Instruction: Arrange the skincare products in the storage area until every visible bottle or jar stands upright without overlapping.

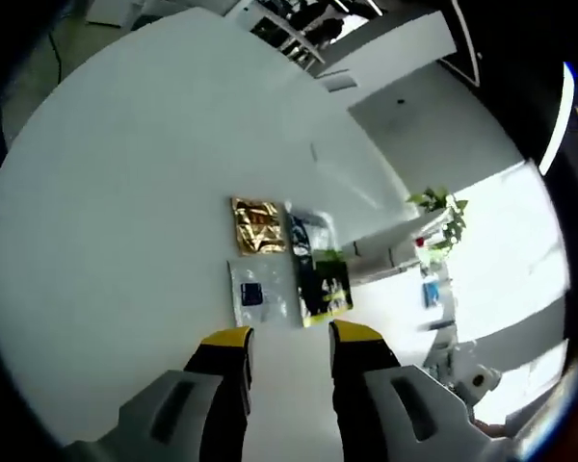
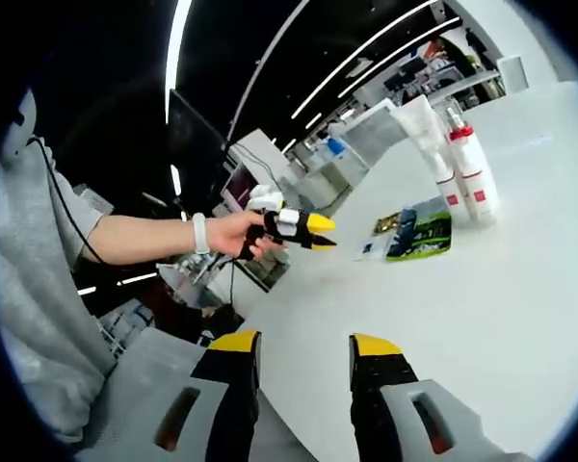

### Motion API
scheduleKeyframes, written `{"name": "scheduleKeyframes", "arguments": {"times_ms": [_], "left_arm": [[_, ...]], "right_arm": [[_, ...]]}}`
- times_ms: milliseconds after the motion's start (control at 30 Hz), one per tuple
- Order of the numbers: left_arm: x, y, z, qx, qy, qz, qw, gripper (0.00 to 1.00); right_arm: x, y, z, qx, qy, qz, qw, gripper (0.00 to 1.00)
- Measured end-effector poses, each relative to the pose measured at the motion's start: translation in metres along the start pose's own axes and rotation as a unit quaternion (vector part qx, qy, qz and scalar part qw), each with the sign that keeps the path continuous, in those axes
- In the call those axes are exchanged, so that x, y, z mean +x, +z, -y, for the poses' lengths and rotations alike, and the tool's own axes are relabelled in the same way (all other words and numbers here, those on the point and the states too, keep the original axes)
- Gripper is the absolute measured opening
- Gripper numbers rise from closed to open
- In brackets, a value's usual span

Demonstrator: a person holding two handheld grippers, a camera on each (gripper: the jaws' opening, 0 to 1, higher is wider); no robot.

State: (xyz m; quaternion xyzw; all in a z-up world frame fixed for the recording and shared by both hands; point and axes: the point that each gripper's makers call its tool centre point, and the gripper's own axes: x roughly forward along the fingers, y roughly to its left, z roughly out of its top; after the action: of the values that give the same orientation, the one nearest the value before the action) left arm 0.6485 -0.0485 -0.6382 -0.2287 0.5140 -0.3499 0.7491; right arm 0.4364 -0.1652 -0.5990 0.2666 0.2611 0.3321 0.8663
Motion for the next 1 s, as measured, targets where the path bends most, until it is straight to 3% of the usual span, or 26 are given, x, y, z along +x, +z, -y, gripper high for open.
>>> {"name": "scheduleKeyframes", "arguments": {"times_ms": [133,300,433,633,700,1000], "left_arm": [[-0.026,-0.008,0.015,0.05,-0.001,0.018,0.9986,0.3],[-0.054,-0.031,0.038,0.104,-0.007,0.026,0.9942,0.32],[-0.081,-0.034,0.066,0.154,-0.033,0.081,0.9842,0.29],[-0.123,-0.038,0.091,0.179,-0.045,0.142,0.9725,0.33],[-0.134,-0.043,0.096,0.18,-0.046,0.152,0.9708,0.35],[-0.191,-0.066,0.117,0.248,-0.026,0.204,0.9467,0.44]], "right_arm": [[-0.002,0.007,-0.01,-0.017,0.008,0.004,0.9998,0.32],[-0.005,0.02,-0.019,-0.038,0.013,0.013,0.9991,0.33],[-0.009,0.033,-0.029,-0.061,0.016,0.02,0.9978,0.34],[-0.015,0.05,-0.051,-0.1,0.024,0.026,0.9944,0.34],[-0.017,0.056,-0.062,-0.112,0.028,0.03,0.9929,0.35],[-0.02,0.062,-0.104,-0.162,0.022,0.038,0.9858,0.44]]}}
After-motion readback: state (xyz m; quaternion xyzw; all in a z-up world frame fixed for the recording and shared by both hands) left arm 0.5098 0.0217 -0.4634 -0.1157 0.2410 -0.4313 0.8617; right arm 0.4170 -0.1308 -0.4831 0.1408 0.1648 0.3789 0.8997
